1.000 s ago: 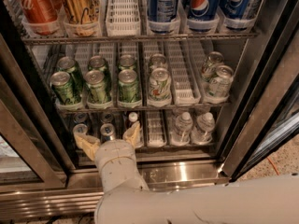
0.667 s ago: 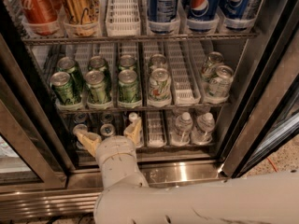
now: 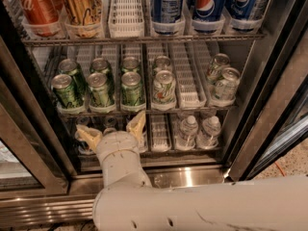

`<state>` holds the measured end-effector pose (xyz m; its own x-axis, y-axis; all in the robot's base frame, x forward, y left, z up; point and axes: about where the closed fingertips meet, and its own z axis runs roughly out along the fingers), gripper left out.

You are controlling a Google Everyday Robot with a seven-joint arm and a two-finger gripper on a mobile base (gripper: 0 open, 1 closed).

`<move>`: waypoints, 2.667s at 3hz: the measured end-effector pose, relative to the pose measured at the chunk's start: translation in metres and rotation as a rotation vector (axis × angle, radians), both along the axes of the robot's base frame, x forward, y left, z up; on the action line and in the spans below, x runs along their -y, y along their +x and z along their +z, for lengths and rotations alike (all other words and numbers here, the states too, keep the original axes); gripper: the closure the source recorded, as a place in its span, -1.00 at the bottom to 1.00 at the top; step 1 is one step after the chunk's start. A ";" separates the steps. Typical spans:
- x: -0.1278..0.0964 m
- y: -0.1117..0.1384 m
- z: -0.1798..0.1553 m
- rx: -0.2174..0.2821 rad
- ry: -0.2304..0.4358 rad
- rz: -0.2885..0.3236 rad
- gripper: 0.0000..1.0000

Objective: Pick green can from middle shelf of fridge

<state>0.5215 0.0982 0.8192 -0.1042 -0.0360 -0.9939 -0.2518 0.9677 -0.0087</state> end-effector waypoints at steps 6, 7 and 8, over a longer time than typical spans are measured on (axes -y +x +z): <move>0.024 0.040 -0.007 0.060 -0.030 -0.077 -0.62; 0.028 0.046 -0.003 0.101 -0.055 -0.097 -0.40; 0.038 0.053 0.002 0.138 -0.091 -0.139 -0.52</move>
Offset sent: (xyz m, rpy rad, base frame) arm 0.0287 -0.0192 -0.0259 -0.0463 0.0042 -0.0705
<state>0.5747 0.0605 0.8212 0.0226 -0.1211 -0.9924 -0.1061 0.9867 -0.1228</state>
